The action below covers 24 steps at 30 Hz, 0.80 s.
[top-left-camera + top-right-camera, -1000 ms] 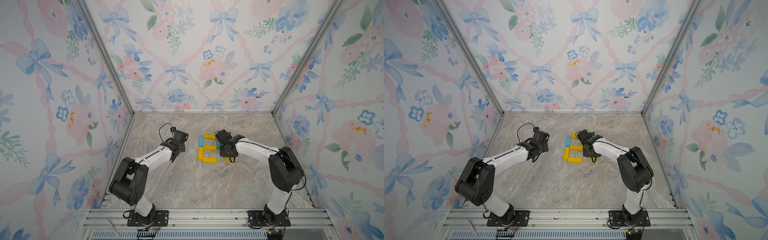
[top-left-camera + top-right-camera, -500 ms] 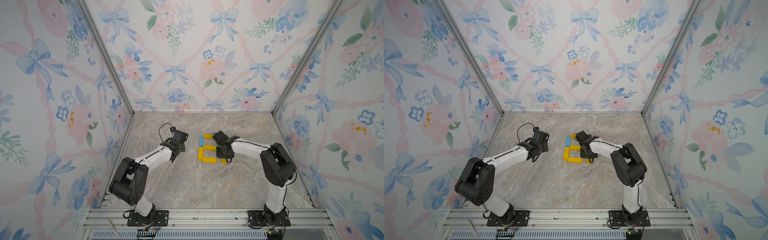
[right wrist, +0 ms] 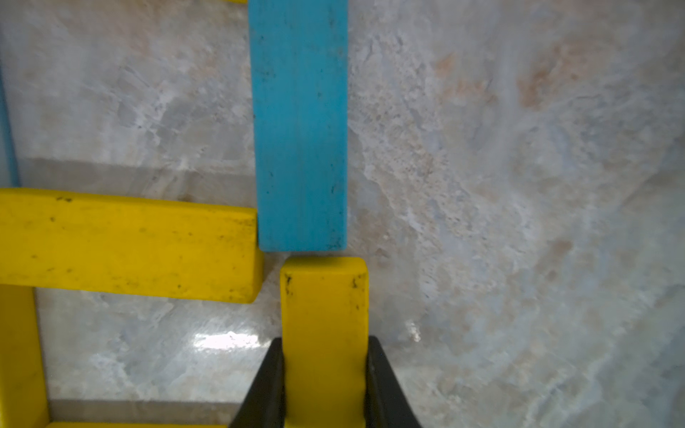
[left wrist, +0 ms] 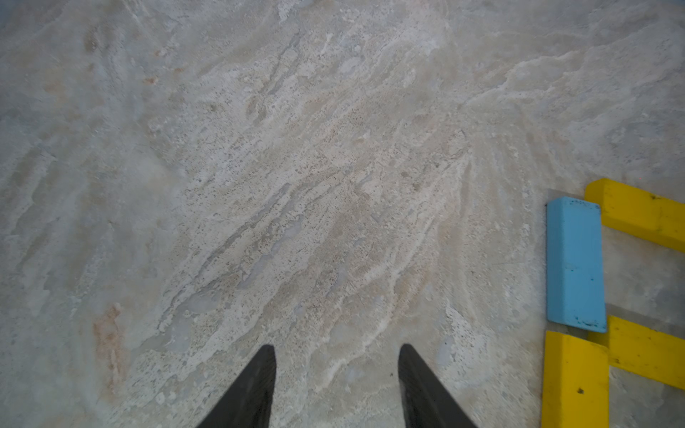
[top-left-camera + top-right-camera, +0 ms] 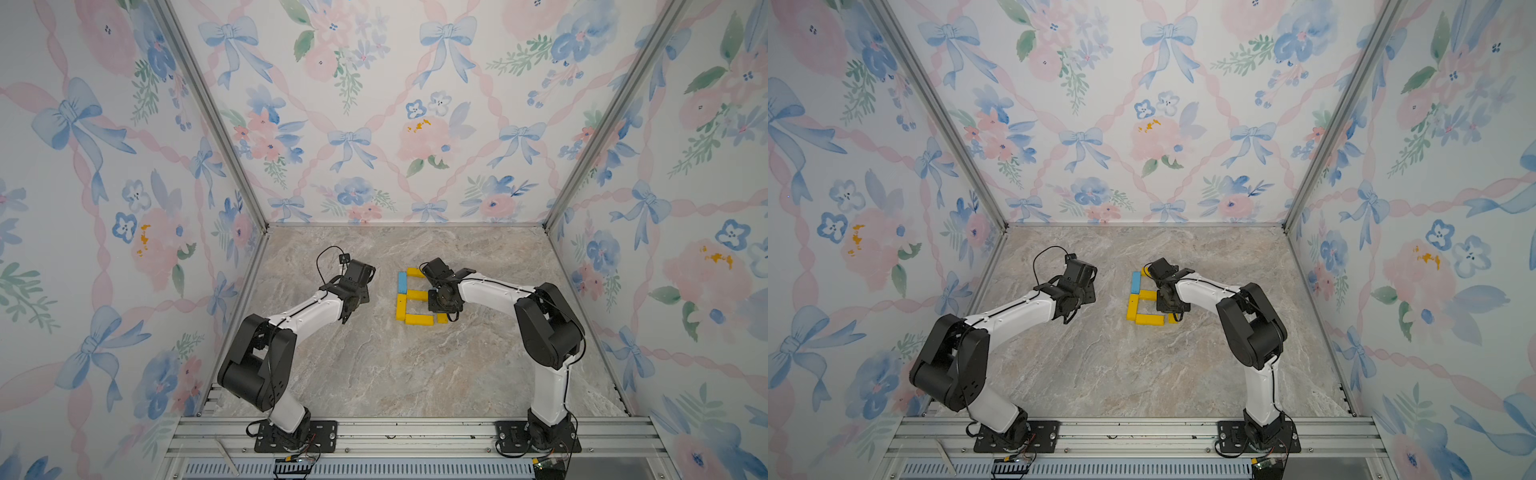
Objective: Assemble the number 8 with building blocks
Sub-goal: Assemble the building block at the center of the board.
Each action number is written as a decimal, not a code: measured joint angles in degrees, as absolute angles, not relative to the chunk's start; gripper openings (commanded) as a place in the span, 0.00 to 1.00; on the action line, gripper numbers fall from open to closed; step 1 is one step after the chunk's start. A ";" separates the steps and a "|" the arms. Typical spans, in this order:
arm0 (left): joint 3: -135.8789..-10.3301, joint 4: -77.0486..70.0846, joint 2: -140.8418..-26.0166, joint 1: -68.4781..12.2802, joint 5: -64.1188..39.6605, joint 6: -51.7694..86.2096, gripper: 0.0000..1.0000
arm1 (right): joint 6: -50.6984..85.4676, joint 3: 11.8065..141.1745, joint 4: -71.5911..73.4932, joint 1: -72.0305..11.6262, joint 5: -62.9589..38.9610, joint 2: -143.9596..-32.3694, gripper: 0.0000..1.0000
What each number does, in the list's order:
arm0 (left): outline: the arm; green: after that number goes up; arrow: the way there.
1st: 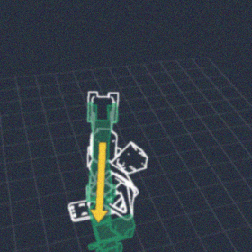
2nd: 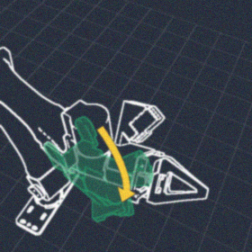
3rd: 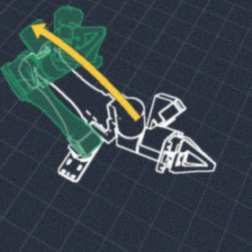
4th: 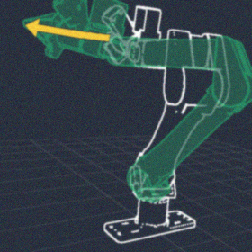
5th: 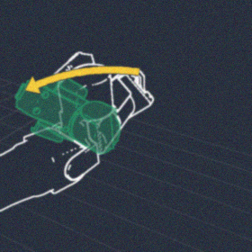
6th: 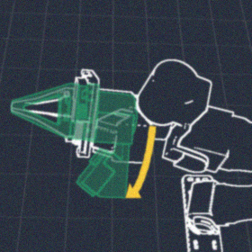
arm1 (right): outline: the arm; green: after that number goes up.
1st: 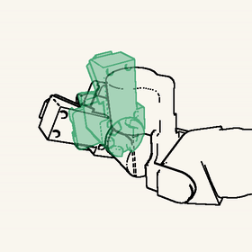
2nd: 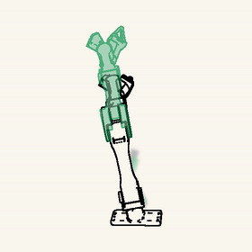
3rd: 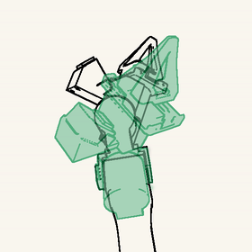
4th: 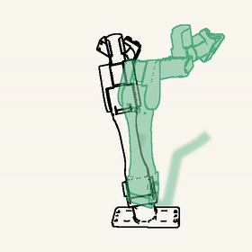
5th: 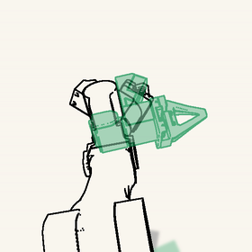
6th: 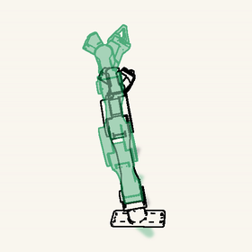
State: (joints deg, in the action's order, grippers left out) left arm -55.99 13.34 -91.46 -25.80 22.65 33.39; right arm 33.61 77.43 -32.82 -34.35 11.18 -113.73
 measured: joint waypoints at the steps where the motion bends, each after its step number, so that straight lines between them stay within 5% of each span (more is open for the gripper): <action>1: -55.99 13.37 -91.46 -25.78 22.65 33.39 0.56 | 33.61 77.54 -32.82 -34.35 11.07 -113.82 0.25; 24: -55.99 13.37 -91.46 -25.67 22.65 33.39 0.56 | 34.48 78.39 -32.67 -35.79 10.50 -114.65 0.38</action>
State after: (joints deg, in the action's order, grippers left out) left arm -55.99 13.37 -91.46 -25.67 22.65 33.39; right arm 34.48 78.39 -32.67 -35.79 10.50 -114.65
